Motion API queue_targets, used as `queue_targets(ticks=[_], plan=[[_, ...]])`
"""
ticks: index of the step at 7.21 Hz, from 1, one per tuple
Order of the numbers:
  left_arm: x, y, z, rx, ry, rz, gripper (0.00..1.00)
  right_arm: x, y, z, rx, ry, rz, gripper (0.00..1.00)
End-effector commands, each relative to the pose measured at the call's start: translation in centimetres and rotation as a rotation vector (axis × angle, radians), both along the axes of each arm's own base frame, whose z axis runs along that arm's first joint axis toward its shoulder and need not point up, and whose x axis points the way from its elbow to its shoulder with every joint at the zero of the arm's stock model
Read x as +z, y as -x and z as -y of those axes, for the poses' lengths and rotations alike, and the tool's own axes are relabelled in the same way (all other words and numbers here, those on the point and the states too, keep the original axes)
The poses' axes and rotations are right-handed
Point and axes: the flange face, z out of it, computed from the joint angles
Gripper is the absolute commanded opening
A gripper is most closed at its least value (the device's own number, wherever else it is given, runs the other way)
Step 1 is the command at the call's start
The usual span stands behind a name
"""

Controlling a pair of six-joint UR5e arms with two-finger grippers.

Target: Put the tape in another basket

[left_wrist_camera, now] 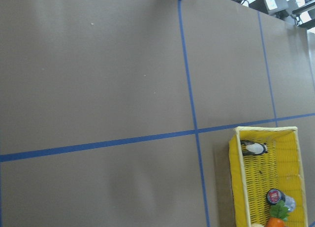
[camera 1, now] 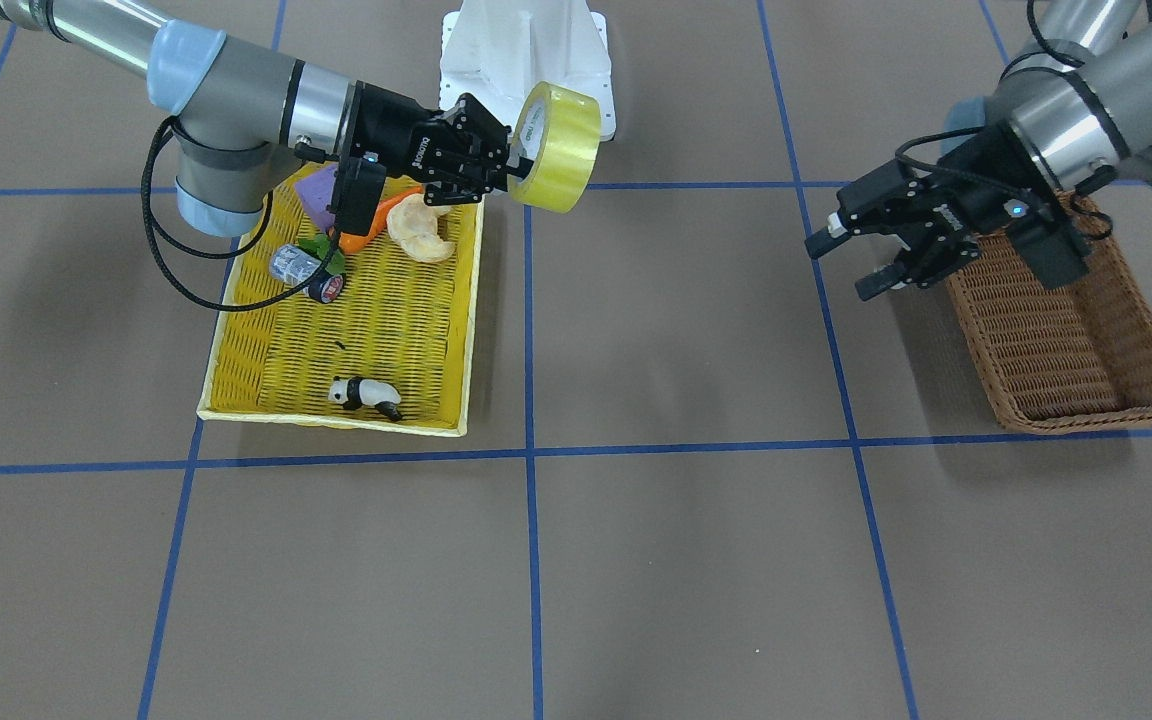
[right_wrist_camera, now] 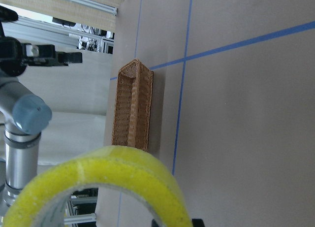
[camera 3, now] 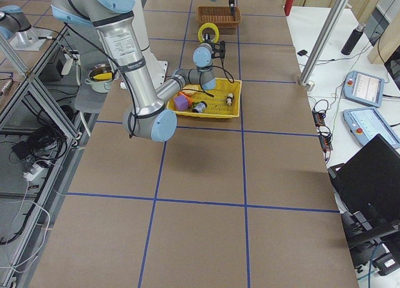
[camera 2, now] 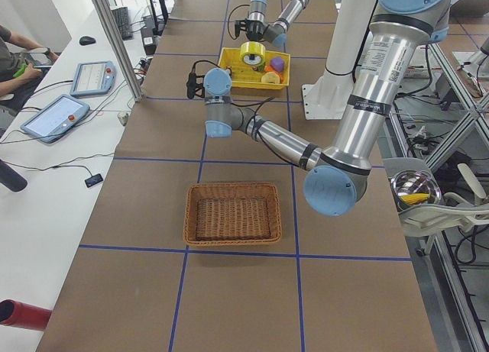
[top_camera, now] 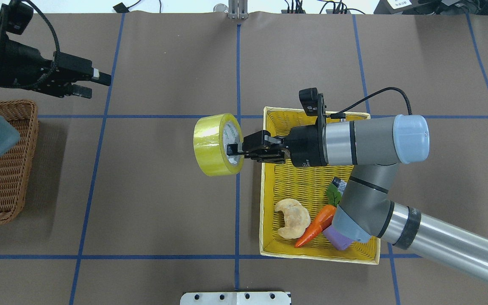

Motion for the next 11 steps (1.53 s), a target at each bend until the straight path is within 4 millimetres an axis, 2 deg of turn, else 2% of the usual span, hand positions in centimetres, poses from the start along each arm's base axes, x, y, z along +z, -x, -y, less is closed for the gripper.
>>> queue_targets(ticks=[1, 2, 3, 4, 5, 6, 9, 11], plan=[[-3.1, -2.5, -2.0, 0.065, 0.164, -0.205, 0.99, 0.0, 0.3, 0.5, 0.02, 0.044, 0.069, 0.0], [-5.7, -2.9, -2.2, 0.078, 0.237, -0.304, 0.98, 0.8, 0.3, 0.4, -0.009, 0.071, 0.115, 0.0], [-6.4, -4.7, -4.3, 0.124, 0.223, -0.398, 0.98, 1.2, 0.9, 0.1, -0.03, 0.071, 0.147, 0.0], [-6.6, -6.7, -5.8, 0.153, 0.194, -0.469, 0.98, 0.8, 1.1, -0.1, -0.034, 0.069, 0.154, 0.0], [-6.8, -7.7, -6.6, 0.17, 0.189, -0.48, 0.97, 0.6, 1.0, -0.4, -0.049, 0.08, 0.172, 0.0], [-7.3, -7.7, -6.6, 0.173, 0.182, -0.489, 0.97, 0.6, 0.8, -0.7, -0.064, 0.092, 0.199, 0.0], [-8.2, -7.2, -8.4, 0.251, 0.23, -0.558, 0.98, -0.5, 1.8, -1.6, -0.065, 0.113, 0.241, 0.0], [-9.1, -7.2, -8.6, 0.255, 0.211, -0.573, 0.98, -1.1, 2.8, -2.7, -0.071, 0.125, 0.257, 0.0]])
